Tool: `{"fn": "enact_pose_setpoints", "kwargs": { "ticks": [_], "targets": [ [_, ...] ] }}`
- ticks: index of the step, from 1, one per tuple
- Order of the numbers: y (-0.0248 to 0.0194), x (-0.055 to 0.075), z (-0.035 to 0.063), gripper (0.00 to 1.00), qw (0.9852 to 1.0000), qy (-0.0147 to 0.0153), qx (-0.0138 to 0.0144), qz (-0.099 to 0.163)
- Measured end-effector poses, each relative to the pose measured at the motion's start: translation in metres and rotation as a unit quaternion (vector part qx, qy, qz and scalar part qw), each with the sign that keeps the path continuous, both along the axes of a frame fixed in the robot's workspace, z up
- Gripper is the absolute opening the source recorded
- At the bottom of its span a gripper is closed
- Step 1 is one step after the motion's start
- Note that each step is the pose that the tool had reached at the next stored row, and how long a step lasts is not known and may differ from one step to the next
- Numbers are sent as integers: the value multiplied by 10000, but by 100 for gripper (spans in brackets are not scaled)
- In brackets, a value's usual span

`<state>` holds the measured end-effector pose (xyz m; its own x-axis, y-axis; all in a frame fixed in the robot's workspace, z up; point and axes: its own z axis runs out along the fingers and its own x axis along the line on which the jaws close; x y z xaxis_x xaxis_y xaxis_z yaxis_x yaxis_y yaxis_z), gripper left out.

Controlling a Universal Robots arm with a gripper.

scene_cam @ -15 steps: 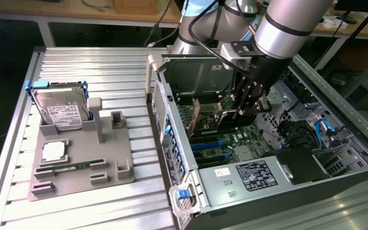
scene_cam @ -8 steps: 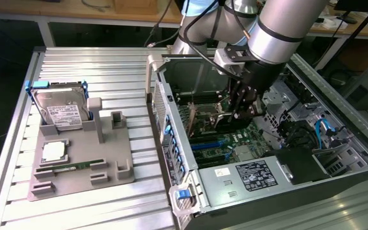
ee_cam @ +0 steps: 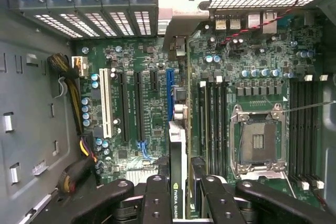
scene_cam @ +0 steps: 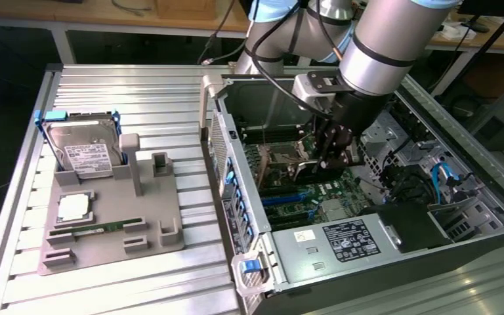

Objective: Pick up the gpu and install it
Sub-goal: 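Insert the gpu into the slot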

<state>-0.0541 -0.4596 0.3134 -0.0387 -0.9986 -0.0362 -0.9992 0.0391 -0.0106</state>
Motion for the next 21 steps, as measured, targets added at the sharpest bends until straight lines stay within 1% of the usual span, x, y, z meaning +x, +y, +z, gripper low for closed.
{"fn": "enact_pose_setpoints", "kwargs": {
  "ticks": [2, 4, 11, 21],
  "targets": [
    [0, 1, -7, 27, 10000, -21, 0, 1],
    [0, -8, -33, 27, 10000, -28, 0, 0],
    [-1, -78, -144, 27, 10000, -29, 0, 0],
    [-1, -150, -230, 27, 10000, -29, 1, 0]
  ]
}}
